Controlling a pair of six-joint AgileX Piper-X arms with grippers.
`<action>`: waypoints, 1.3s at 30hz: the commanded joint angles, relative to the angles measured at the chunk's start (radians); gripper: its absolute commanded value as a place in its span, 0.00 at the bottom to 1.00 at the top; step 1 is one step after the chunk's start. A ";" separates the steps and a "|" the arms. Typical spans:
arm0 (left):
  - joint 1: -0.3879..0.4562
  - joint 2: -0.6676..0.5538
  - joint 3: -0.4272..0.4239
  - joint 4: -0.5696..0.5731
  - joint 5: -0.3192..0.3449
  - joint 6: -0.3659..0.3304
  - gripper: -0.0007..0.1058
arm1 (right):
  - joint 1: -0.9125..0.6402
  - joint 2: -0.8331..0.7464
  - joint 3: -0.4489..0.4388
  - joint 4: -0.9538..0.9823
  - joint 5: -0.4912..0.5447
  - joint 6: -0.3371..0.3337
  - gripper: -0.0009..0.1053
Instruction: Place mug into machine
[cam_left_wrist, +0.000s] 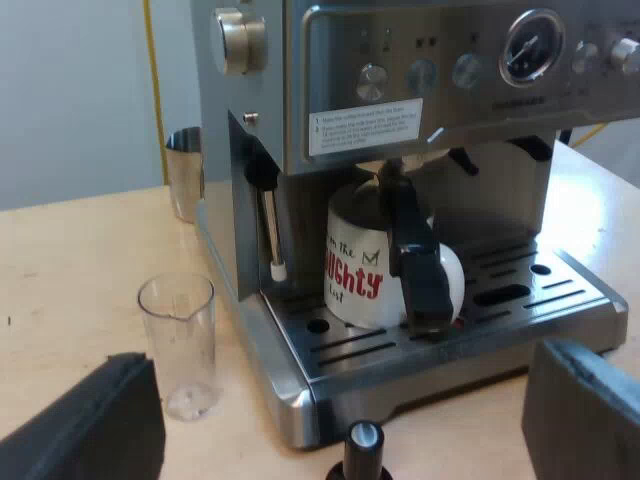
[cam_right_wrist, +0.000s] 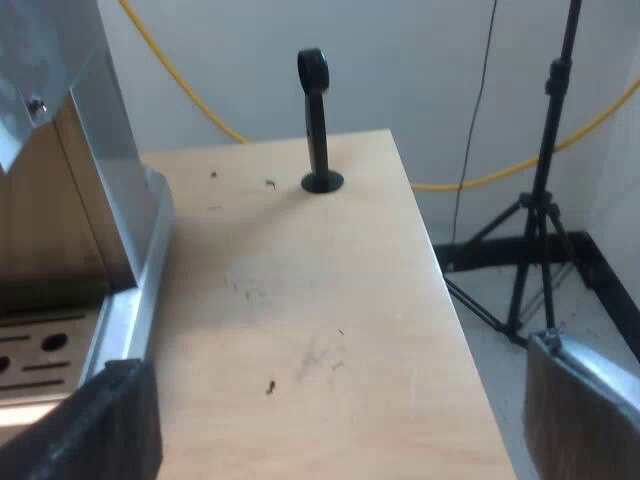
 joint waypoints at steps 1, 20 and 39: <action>-0.002 -0.043 -0.007 0.014 0.002 -0.003 0.85 | -0.003 -0.048 -0.006 0.022 0.007 -0.016 0.72; -0.002 -0.043 0.066 0.047 -0.162 0.001 0.85 | -0.003 -0.048 0.132 0.059 -0.120 -0.016 0.72; -0.002 -0.043 0.135 0.043 -0.151 0.001 0.85 | -0.003 -0.046 0.201 0.078 -0.120 -0.016 0.72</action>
